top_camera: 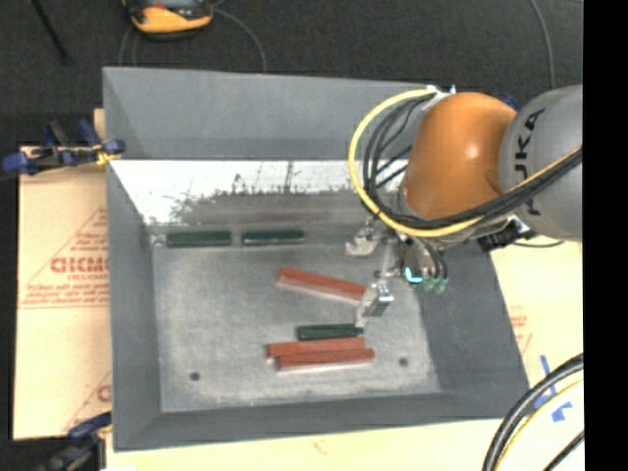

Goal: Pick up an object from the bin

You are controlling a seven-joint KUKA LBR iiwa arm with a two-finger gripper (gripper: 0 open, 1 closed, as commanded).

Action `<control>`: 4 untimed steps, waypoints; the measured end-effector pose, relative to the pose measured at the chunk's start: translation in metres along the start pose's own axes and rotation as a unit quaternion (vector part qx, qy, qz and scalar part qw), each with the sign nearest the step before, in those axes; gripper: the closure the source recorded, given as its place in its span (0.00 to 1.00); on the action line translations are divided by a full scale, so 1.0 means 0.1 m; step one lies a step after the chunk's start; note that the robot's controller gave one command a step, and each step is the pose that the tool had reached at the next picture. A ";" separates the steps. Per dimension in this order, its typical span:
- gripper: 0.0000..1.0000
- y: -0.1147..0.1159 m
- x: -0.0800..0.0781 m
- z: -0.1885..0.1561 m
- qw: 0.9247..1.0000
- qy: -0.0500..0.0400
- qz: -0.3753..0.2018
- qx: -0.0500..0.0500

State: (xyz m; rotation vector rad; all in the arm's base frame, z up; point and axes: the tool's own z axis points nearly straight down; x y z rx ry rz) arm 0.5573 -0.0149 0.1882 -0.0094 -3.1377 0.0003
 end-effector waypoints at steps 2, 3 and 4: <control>0.00 -0.02 -0.34 0.65 0.999 -0.006 0.042 -0.001; 0.00 -0.06 -0.55 0.69 1.000 -0.001 -0.005 0.000; 0.00 -0.14 -0.55 0.57 0.998 -0.004 0.061 -0.001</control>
Offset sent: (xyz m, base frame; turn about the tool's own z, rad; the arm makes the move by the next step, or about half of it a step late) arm 0.0529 -0.0013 -0.1182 0.1462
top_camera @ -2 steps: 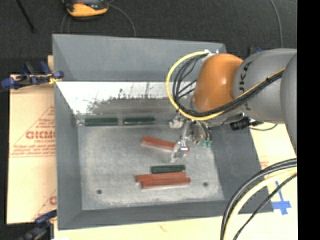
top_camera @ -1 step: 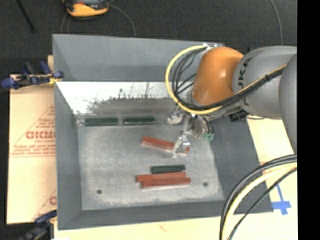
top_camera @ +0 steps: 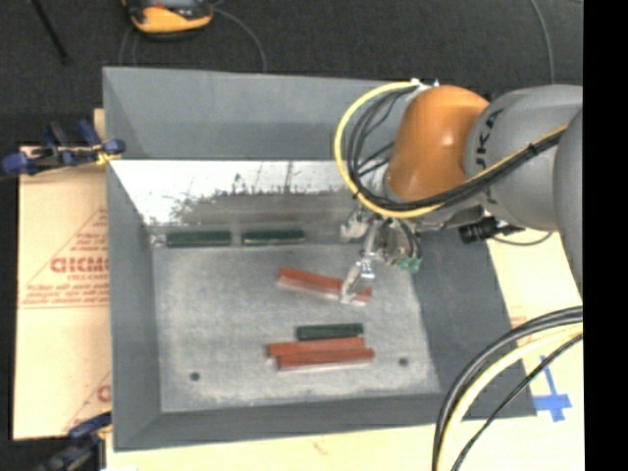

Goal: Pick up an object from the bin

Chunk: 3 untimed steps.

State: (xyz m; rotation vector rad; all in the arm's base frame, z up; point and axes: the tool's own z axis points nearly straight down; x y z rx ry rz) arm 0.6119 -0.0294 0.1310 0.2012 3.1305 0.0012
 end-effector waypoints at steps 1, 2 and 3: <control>0.00 0.03 -0.05 0.51 1.000 -0.001 -0.001 0.001; 1.00 0.04 -0.06 0.46 1.000 -0.003 -0.004 0.000; 1.00 0.04 -0.06 0.46 1.000 -0.003 -0.004 0.000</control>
Offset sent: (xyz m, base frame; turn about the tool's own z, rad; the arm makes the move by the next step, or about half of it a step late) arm 0.0096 0.0029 -0.0610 0.0741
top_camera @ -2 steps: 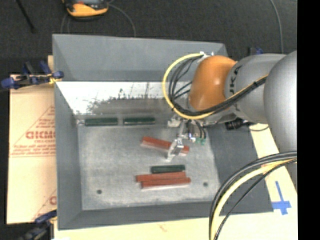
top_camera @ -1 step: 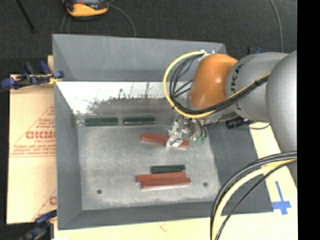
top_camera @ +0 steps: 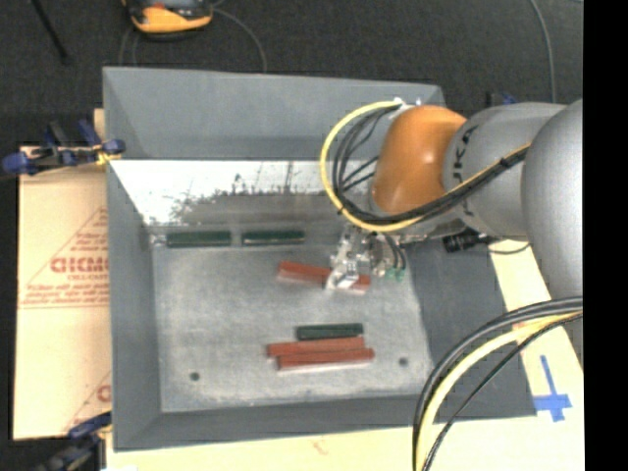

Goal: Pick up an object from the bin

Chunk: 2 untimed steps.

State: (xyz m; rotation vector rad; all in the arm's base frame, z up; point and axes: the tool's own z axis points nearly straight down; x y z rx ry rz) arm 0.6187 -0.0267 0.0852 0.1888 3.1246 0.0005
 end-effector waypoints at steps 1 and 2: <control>1.00 0.00 0.01 -0.02 1.000 0.002 0.000 0.000; 1.00 0.00 0.04 -0.19 1.000 0.008 0.000 0.001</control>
Offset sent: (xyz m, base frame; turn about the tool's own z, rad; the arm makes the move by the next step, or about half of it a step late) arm 0.0000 -0.0001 0.0117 0.0000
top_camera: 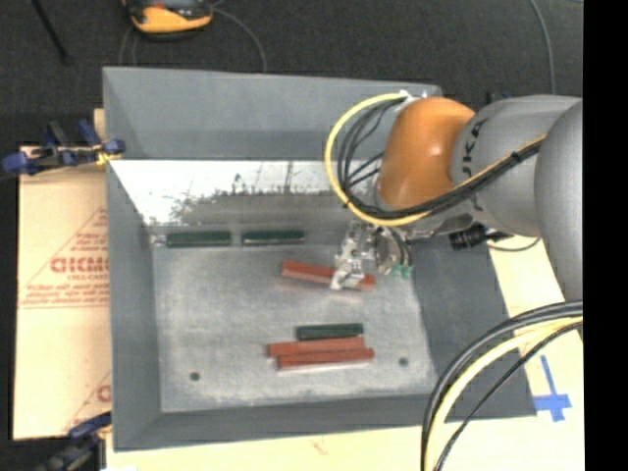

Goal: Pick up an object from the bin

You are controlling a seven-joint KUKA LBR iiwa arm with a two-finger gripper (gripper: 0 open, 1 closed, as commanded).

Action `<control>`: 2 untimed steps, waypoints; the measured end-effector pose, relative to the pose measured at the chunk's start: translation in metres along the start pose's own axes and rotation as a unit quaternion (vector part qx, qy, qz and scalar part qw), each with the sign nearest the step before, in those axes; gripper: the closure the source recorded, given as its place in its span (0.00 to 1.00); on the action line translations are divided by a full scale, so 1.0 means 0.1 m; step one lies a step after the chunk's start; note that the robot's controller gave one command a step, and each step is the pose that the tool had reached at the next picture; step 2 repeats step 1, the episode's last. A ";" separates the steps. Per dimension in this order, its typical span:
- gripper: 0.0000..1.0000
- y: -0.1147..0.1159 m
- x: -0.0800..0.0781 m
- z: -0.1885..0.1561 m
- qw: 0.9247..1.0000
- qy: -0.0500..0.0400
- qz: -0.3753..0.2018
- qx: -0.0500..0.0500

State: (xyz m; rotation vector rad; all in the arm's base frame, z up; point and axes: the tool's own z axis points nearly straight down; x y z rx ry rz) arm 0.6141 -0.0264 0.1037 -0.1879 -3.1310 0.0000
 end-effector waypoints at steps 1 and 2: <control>1.00 0.00 -0.01 -0.22 1.000 -0.002 0.000 0.000; 1.00 0.00 -0.01 -0.22 1.000 -0.002 0.000 0.000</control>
Offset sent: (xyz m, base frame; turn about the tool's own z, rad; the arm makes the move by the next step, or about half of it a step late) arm -0.0001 0.0000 0.0521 0.0000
